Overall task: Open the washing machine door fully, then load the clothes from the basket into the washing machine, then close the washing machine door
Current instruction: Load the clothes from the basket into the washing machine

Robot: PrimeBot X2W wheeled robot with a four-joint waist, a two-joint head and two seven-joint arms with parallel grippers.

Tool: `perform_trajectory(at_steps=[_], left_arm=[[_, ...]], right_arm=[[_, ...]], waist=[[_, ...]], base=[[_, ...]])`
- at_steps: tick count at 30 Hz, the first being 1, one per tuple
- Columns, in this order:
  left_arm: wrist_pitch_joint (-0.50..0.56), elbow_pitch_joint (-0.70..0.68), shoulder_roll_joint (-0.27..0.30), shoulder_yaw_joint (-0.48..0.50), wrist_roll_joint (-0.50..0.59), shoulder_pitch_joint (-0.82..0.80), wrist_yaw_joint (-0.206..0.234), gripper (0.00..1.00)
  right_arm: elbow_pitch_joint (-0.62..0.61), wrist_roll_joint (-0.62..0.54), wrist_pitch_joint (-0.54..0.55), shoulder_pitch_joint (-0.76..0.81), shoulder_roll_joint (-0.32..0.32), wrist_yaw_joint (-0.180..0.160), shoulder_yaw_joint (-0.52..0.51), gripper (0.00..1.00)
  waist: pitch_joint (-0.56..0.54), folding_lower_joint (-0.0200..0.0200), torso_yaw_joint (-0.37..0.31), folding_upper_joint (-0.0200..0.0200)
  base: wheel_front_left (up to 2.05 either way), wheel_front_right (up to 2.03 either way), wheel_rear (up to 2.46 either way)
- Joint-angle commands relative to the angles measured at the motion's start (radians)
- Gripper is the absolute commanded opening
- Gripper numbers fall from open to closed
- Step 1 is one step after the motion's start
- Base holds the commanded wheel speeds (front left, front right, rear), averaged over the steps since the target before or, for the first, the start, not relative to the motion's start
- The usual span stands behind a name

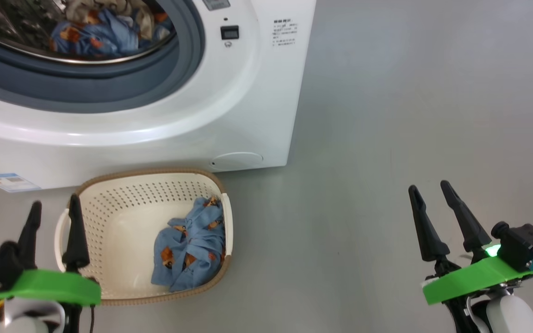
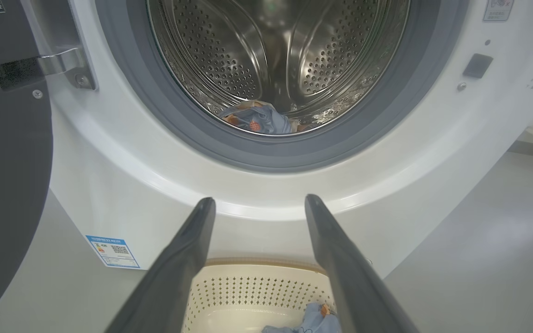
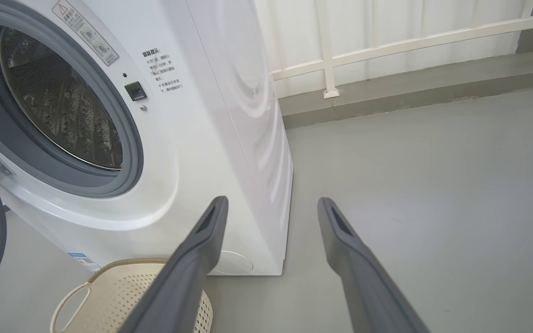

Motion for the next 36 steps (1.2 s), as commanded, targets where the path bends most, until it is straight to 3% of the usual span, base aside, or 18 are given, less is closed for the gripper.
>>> perform_trajectory(at_steps=[1,16,36], left_arm=[[-0.006,-0.034,0.023,0.043,0.011,0.023,-0.002,1.0],[-0.006,-0.116,-0.003,0.074,0.03,0.174,-0.002,1.0],[-0.006,-0.111,-0.013,0.051,0.026,0.178,-0.002,1.0]], right_arm=[[-0.02,0.0,-0.005,0.026,-0.012,0.001,0.022,1.0],[-0.024,0.007,-0.005,0.093,-0.019,0.001,0.004,1.0],[-0.035,0.005,-0.005,0.087,-0.009,0.001,0.001,1.0]], waist=[[-0.025,0.0,0.009,-0.0001],[-0.085,0.0,0.014,-0.0001],[-0.057,0.0,0.006,-0.0001]], base=[[0.0,0.0,0.0],[0.0,0.0,0.0],[0.0,0.0,0.0]])
